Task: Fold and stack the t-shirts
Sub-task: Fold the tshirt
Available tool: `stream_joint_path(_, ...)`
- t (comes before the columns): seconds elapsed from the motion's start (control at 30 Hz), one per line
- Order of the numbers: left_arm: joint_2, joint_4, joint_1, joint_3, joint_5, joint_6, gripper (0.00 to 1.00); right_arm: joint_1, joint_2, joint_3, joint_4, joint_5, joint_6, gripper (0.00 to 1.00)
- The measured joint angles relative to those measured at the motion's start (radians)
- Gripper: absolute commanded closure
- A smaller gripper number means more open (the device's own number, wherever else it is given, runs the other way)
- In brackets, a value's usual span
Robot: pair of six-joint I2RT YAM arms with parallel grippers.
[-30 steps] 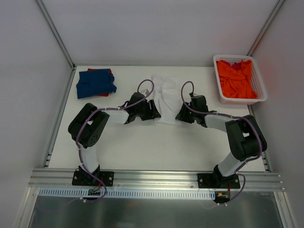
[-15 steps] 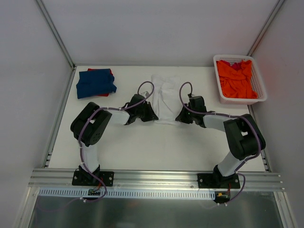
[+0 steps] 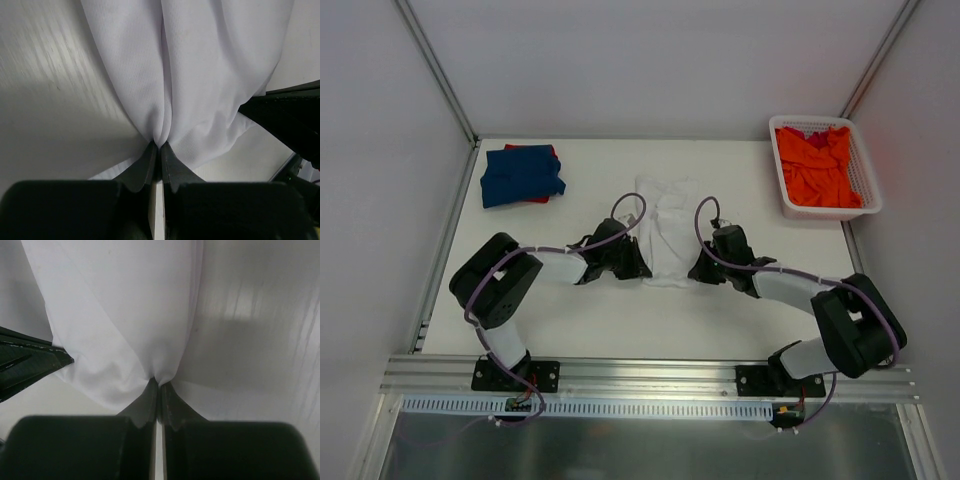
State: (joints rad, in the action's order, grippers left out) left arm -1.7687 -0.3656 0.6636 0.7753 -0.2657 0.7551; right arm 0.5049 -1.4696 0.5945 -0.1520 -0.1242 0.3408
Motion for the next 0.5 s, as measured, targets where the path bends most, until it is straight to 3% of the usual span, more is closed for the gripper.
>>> stream_joint_path(0.3, 0.209, 0.151, 0.092, -0.116, 0.055, 0.038, 1.0, 0.163, 0.341, -0.066, 0.197, 0.136, 0.04, 1.0)
stream_joint_path(0.5, 0.403, 0.249, 0.103, -0.113, 0.095, 0.047, 1.0, 0.2, 0.497, -0.063, 0.303, 0.195, 0.058, 1.0)
